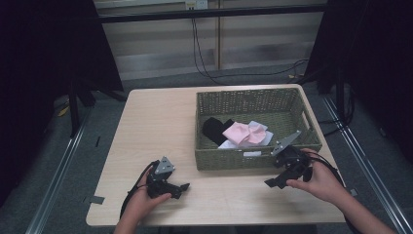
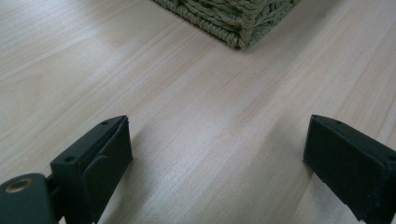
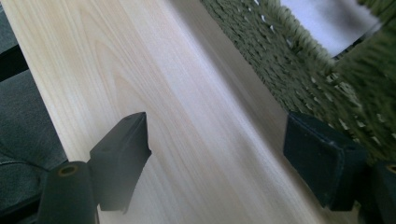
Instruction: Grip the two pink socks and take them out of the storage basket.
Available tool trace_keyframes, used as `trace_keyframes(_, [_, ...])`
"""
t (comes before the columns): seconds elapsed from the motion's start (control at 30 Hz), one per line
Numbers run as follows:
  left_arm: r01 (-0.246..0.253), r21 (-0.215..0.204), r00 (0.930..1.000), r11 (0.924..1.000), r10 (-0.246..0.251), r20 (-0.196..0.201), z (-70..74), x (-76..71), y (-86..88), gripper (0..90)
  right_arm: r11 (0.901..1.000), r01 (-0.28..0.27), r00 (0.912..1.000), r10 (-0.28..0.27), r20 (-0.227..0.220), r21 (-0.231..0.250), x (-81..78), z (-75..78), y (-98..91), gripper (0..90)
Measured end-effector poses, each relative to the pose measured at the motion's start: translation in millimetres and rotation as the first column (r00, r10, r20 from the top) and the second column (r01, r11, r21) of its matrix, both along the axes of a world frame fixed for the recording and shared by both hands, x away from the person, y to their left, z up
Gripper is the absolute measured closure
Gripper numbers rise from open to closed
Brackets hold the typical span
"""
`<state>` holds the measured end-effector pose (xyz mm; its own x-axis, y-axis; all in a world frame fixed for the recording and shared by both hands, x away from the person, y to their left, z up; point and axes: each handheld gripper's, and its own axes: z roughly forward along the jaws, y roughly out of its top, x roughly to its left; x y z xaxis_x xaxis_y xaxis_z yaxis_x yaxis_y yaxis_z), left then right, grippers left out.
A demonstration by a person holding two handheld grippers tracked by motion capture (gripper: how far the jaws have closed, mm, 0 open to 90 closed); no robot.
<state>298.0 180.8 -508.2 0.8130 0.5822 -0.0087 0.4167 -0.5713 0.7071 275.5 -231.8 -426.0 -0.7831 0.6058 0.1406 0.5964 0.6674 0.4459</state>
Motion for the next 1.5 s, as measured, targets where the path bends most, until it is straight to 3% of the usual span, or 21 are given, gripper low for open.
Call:
trace_keyframes(0.57, [0.002, 0.002, 1.0000, 1.0000, -0.002, 0.000, 0.0, 0.1, 0.1, 7.2, 0.9988, -0.030, 0.9994, 0.030, -0.018, -0.038, 11.7, 41.7, 1.1, 22.5])
trace_keyframes(0.93, [0.002, 0.002, 1.0000, 1.0000, -0.002, 0.000, 0.0, 0.1, 0.1, 7.2, 0.9990, -0.030, 0.9993, 0.029, -0.024, -0.032, 23.7, 66.8, 1.4, 22.5])
trace_keyframes(1.27, [-0.007, -0.010, 1.0000, 0.9999, 0.007, -0.001, -0.4, -0.4, -0.5, 7.2, 0.9997, 0.016, 0.9998, -0.017, -0.008, -0.016, 52.0, 82.2, 1.6, 23.7])
trace_keyframes(1.5, [-0.004, -0.007, 1.0000, 1.0000, 0.004, 0.001, -0.3, -0.1, -0.4, 7.2, 0.9985, 0.047, 0.9989, -0.047, 0.002, -0.028, 74.0, 78.6, 5.3, 24.7])
